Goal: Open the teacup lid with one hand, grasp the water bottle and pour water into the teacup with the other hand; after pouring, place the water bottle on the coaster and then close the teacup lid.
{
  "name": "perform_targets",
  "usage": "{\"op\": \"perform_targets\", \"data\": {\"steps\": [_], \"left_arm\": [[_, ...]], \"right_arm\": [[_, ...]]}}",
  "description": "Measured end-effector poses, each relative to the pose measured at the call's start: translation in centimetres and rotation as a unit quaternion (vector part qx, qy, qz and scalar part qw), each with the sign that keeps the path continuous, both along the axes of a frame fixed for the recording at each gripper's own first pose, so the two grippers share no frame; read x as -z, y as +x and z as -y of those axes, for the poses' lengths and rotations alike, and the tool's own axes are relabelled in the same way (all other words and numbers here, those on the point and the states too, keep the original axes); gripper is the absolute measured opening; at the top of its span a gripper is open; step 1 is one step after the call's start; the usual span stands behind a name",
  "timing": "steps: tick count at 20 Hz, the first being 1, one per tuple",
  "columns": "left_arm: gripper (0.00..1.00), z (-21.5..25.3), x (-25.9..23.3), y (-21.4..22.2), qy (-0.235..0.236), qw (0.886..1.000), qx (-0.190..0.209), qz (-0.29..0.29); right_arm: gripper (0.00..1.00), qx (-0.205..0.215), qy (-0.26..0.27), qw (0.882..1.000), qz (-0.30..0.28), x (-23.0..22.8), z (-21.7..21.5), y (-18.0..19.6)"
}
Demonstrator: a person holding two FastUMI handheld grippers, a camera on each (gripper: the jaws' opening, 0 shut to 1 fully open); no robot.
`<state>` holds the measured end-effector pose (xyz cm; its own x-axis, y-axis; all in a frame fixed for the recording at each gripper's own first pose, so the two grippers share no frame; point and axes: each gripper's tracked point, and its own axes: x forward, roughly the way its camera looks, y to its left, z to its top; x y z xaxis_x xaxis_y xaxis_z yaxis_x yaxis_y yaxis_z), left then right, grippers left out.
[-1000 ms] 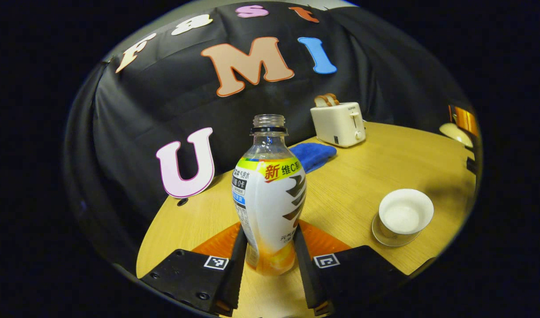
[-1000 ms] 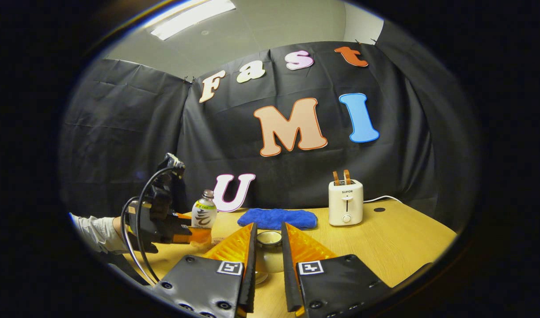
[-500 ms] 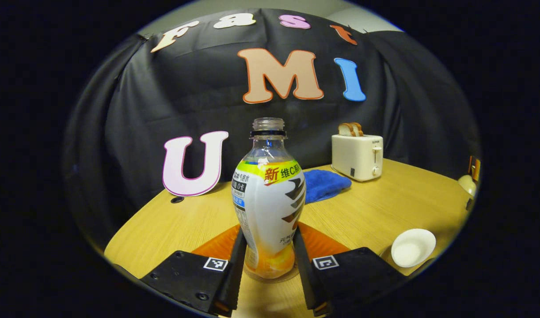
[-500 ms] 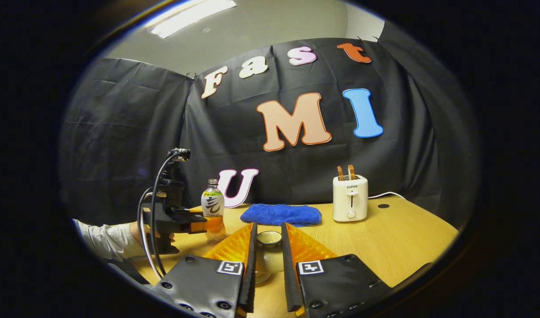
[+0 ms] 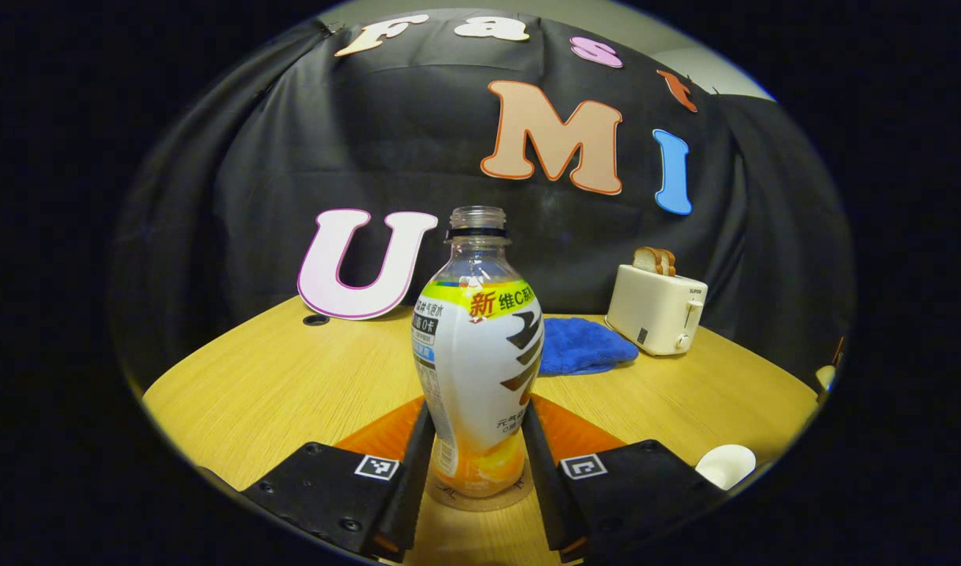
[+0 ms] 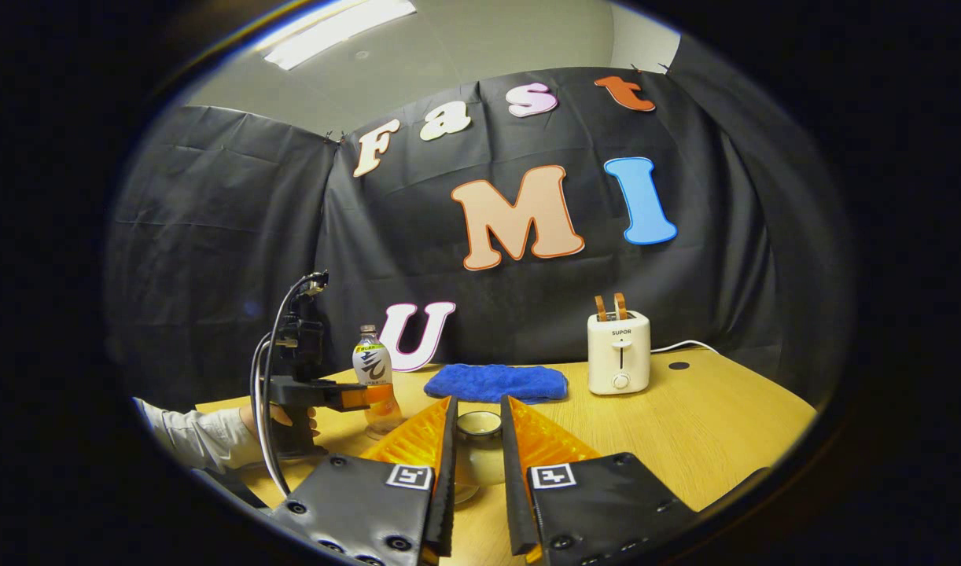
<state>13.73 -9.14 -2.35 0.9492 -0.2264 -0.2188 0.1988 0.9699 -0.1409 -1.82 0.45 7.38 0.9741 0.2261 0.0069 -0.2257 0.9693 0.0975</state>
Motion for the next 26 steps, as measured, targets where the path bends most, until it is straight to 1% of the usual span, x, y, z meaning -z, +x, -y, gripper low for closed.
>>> {"op": "perform_targets", "data": {"steps": [2,5,6,7,8,9,12,16,17,18,21,23,26], "left_arm": [[0.61,-0.2,0.0,-0.3,0.002,1.000,0.001,-0.001],[0.66,0.3,0.8,-0.2,0.011,1.000,0.005,-0.012],[0.66,0.6,1.1,-0.2,0.013,1.000,0.007,-0.016],[0.67,0.5,1.3,-0.5,0.016,1.000,0.008,-0.017],[0.72,0.5,1.4,-0.7,0.020,1.000,0.008,-0.017],[0.68,0.6,1.5,-0.6,0.026,0.999,0.010,-0.018],[0.70,0.6,1.2,-0.7,0.042,0.999,0.013,-0.013],[0.70,1.1,1.2,-0.8,0.044,0.999,0.017,-0.010],[0.70,1.0,1.0,-0.9,0.047,0.999,0.017,-0.006],[0.72,0.9,1.0,-1.1,0.051,0.999,0.016,-0.005],[0.88,0.8,0.7,-1.8,0.069,0.998,0.012,0.007],[0.94,0.9,0.3,-2.4,0.080,0.997,0.012,0.019],[0.95,1.0,-0.2,-3.2,0.082,0.996,0.005,0.036]], "right_arm": [[0.32,-0.001,-0.002,1.000,0.000,0.0,-0.1,0.0],[0.30,-0.003,0.000,1.000,-0.004,0.3,-0.3,0.0],[0.32,-0.003,0.000,1.000,-0.005,0.3,-0.3,0.1],[0.32,-0.003,-0.001,1.000,-0.004,0.4,-0.3,0.1],[0.31,-0.004,-0.002,1.000,-0.005,0.4,-0.4,0.1],[0.30,-0.005,-0.002,1.000,-0.004,0.4,-0.5,0.1],[0.31,-0.005,-0.003,1.000,-0.006,0.5,-0.5,0.2],[0.30,-0.007,0.000,1.000,-0.006,0.5,-0.6,0.2],[0.31,-0.008,0.001,1.000,-0.006,0.5,-0.6,0.1],[0.31,-0.008,0.001,1.000,-0.006,0.5,-0.8,0.2],[0.31,-0.015,0.004,1.000,-0.008,0.8,-1.4,0.2],[0.32,-0.021,0.003,1.000,-0.008,1.0,-2.0,0.2],[0.32,-0.030,0.007,0.999,-0.013,1.6,-3.2,0.4]]}}
